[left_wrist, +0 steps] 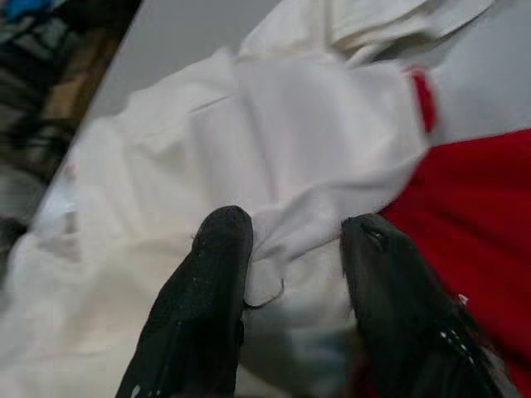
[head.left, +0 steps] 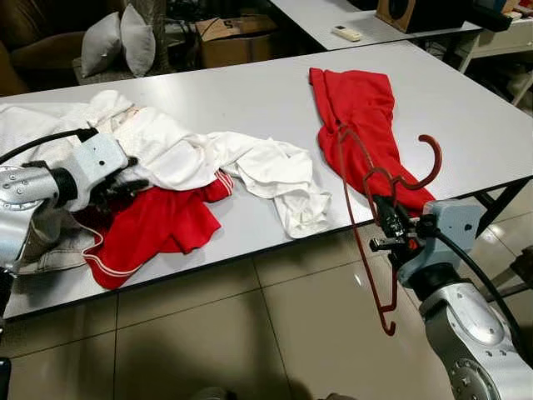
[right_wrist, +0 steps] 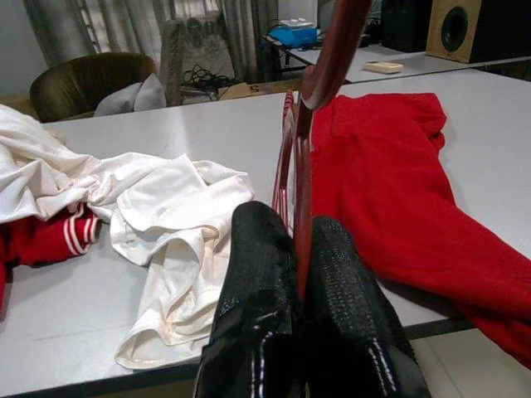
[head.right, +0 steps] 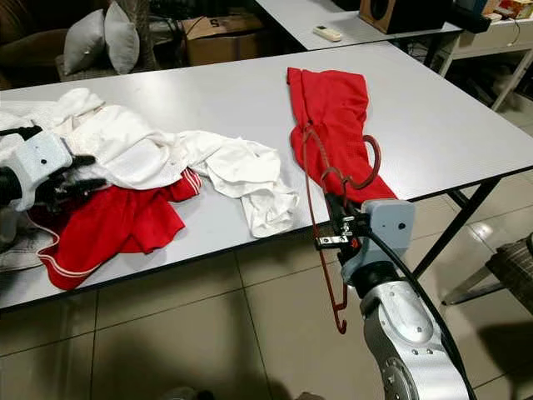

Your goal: Hang hanger

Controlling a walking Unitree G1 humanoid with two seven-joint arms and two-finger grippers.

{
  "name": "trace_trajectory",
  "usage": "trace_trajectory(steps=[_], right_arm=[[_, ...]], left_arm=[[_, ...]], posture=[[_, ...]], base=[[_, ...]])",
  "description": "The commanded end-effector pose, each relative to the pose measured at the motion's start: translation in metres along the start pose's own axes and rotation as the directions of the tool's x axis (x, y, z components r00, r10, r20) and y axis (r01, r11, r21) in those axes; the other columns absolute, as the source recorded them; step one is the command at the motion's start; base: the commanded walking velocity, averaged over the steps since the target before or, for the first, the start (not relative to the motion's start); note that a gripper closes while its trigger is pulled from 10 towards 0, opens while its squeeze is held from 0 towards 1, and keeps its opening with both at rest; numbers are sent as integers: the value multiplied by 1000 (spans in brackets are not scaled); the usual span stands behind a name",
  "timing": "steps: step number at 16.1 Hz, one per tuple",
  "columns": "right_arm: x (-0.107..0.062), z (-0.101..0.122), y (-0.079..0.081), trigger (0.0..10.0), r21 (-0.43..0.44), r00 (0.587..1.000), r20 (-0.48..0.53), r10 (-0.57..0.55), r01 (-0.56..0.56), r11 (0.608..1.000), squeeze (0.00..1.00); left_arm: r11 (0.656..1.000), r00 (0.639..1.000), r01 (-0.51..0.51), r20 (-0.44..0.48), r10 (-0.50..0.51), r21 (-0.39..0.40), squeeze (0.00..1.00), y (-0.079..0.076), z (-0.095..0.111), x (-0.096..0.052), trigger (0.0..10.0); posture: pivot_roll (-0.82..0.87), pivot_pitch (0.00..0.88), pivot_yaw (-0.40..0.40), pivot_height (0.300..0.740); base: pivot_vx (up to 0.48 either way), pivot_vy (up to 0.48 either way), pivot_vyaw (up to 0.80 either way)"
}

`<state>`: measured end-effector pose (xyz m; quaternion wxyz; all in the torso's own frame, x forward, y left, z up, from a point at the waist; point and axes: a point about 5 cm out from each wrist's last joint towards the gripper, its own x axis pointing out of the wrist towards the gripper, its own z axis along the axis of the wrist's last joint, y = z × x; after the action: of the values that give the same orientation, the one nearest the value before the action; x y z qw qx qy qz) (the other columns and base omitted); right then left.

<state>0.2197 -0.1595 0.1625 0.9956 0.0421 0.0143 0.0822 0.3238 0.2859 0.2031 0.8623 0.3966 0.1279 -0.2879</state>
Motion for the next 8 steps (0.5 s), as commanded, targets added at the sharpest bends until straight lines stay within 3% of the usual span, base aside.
trace_trajectory(steps=[1,2,4,5,6,7,8], right_arm=[[0,2,0,10000,-5,1000,13,-2,2,1000,0],[-1,2,-1,10000,-5,1000,14,-5,5,1000,0],[-1,2,-1,10000,-5,1000,15,-8,8,1000,0],[-1,2,-1,10000,-5,1000,16,-8,8,1000,0],[0,2,-1,10000,-5,1000,18,-7,7,1000,0],[0,2,-1,10000,-5,1000,18,-7,7,1000,0],[0,2,-1,10000,-7,1000,19,-5,6,1000,0]], left_arm=[[997,999,-43,-26,45,68,0,7,1,0,10000],[993,998,-63,-24,66,98,0,8,1,2,10000],[993,996,-85,0,85,78,0,8,1,3,10000],[993,997,-82,-2,82,83,0,8,-1,4,6588],[993,997,-78,-5,79,89,0,7,-1,6,4039],[993,997,-79,-4,79,90,0,7,-2,6,4039],[994,998,-70,4,70,88,0,5,-2,9,0]], posture=[[-87,11,60,740],[-87,10,62,740],[-87,10,62,740],[-85,9,62,740],[-84,8,61,740],[-84,8,61,740],[-82,7,61,740]], base=[[0,0,0],[0,0,0],[0,0,0],[0,0,0],[0,0,0],[0,0,0],[0,0,0]])
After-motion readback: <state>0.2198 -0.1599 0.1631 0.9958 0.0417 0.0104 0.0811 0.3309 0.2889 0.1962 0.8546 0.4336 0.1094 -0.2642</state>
